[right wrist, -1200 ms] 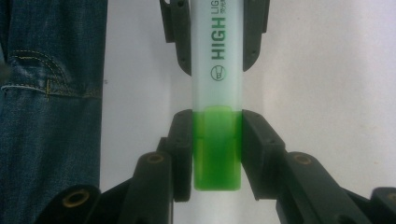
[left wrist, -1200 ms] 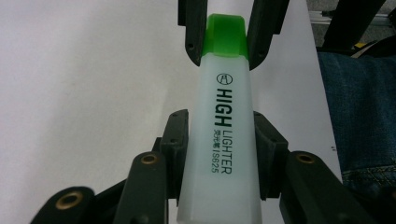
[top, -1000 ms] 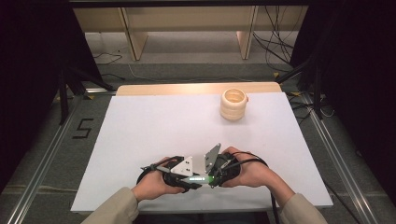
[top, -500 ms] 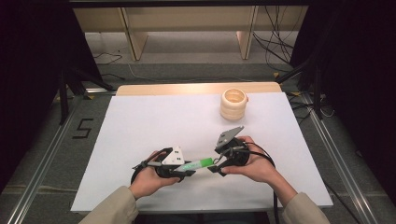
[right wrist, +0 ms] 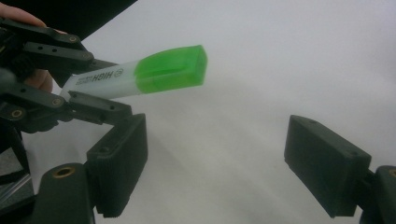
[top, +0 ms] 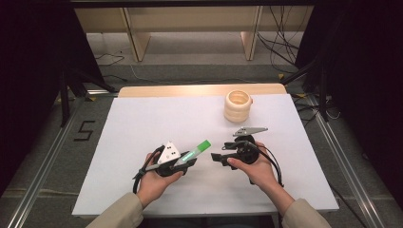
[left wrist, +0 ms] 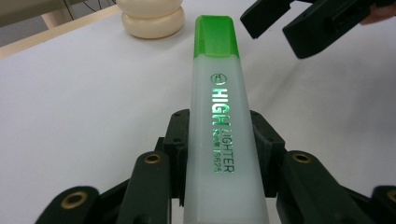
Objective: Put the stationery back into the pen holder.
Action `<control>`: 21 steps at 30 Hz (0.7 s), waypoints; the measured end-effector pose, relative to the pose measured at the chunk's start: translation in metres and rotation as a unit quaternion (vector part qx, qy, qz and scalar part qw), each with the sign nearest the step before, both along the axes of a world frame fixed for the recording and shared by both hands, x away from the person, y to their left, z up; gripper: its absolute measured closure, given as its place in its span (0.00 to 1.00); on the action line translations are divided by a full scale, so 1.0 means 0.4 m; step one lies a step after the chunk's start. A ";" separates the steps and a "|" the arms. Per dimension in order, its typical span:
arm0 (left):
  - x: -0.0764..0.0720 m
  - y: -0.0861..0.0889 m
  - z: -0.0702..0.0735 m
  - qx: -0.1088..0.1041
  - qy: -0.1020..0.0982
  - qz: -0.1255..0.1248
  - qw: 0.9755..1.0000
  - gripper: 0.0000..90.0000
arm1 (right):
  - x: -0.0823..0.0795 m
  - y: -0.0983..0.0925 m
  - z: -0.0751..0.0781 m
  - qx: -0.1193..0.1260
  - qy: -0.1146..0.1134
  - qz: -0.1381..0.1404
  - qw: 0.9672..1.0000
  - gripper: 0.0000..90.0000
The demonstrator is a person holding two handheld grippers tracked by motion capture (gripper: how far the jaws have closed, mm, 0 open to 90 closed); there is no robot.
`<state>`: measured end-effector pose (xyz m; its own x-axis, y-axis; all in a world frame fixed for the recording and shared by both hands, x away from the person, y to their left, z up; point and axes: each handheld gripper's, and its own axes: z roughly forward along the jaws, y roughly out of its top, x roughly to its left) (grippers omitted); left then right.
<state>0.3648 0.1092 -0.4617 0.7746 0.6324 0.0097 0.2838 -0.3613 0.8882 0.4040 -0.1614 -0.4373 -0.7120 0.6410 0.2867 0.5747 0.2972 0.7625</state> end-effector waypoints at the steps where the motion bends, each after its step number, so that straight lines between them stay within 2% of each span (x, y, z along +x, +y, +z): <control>1: -0.001 -0.002 0.000 -0.001 -0.003 0.002 1.000 0.73 | -0.001 0.004 -0.002 0.003 0.003 0.001 1.000 0.25; 8: -0.004 -0.011 -0.006 -0.008 -0.010 0.014 1.000 0.73 | -0.006 0.024 -0.014 0.012 0.012 0.001 1.000 0.25; 11: -0.006 -0.016 -0.009 -0.012 -0.014 0.018 1.000 0.73 | -0.006 0.030 -0.017 0.026 0.017 -0.003 1.000 0.26; 18: -0.007 -0.028 -0.014 -0.007 -0.017 0.013 1.000 0.73 | -0.004 0.033 -0.019 0.041 0.025 -0.007 0.999 0.26; 21: -0.008 -0.034 -0.016 -0.003 -0.018 0.013 1.000 0.73 | -0.001 0.035 -0.021 0.051 0.035 -0.004 0.998 0.28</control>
